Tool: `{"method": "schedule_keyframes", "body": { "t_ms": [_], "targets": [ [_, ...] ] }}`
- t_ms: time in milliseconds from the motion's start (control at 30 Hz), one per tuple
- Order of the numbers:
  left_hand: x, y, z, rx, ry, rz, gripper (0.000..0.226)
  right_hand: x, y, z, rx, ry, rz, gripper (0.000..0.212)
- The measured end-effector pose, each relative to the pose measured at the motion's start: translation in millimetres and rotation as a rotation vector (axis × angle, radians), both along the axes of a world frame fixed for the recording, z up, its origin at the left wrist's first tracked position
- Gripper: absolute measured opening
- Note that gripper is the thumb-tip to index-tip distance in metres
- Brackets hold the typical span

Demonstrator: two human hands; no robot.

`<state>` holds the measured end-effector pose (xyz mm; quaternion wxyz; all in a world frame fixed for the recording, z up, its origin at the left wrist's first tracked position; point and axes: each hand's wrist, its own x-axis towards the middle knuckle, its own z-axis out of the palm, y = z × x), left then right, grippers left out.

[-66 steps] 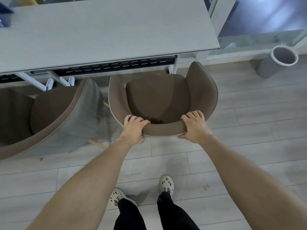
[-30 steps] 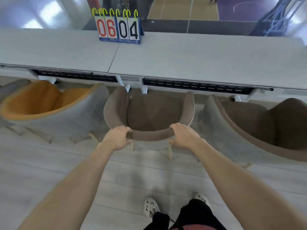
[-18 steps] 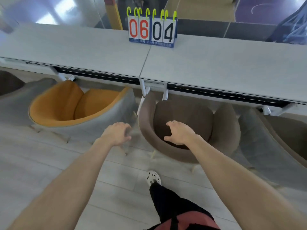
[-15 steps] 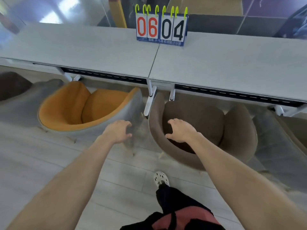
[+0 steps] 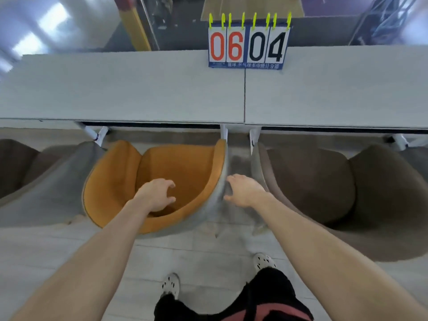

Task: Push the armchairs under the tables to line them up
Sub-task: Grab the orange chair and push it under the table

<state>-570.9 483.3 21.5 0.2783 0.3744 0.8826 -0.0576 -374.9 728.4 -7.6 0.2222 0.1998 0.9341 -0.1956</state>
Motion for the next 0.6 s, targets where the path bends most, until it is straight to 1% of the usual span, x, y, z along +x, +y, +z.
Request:
{"method": "schedule_keyframes", "body": {
  "t_ms": [133,200,267,333,400,433,467,533,600],
  "targets": [
    [-59.5,-52.3,-6.4,-0.047,-0.032,-0.117,0.052,-32.6,-80.8,-1.3,0.0,-0.006,-0.116,0.054],
    [-76.0,-81.7,-9.9,-0.08,-0.051,-0.162,0.053,-38.2,-125.0,-3.9,-0.024,0.017,-0.156,0.062],
    [-90.4,-107.5,-14.3,-0.09,-0.074,-0.196,0.058,-44.8,-162.5,-4.4,-0.067,0.037,-0.176,0.076],
    [-96.9,-128.6,-19.6,-0.116,-0.147,-0.183,0.077,-49.5,-192.7,-11.0,-0.092,0.017,-0.165,0.094],
    [-99.1,-144.3,-24.3,-0.178,-0.279,-0.156,0.107,-52.6,-214.7,-19.5,-0.043,-0.032,-0.112,0.112],
    [-99.1,-151.6,-29.0,-0.219,-0.304,-0.195,0.118,-53.2,-222.0,-24.3,0.002,-0.053,-0.086,0.119],
    [-98.9,-159.4,-35.9,-0.242,-0.281,-0.262,0.123,-53.1,-227.5,-27.9,0.044,-0.064,-0.07,0.122],
    [-97.3,-174.0,-52.2,-0.215,-0.184,-0.371,0.117,-52.7,-233.4,-33.5,0.088,-0.056,-0.051,0.12],
    [-92.7,-183.4,-65.2,-0.13,-0.107,-0.395,0.104,-51.8,-234.5,-37.5,0.094,-0.019,-0.058,0.11]
  ]
}}
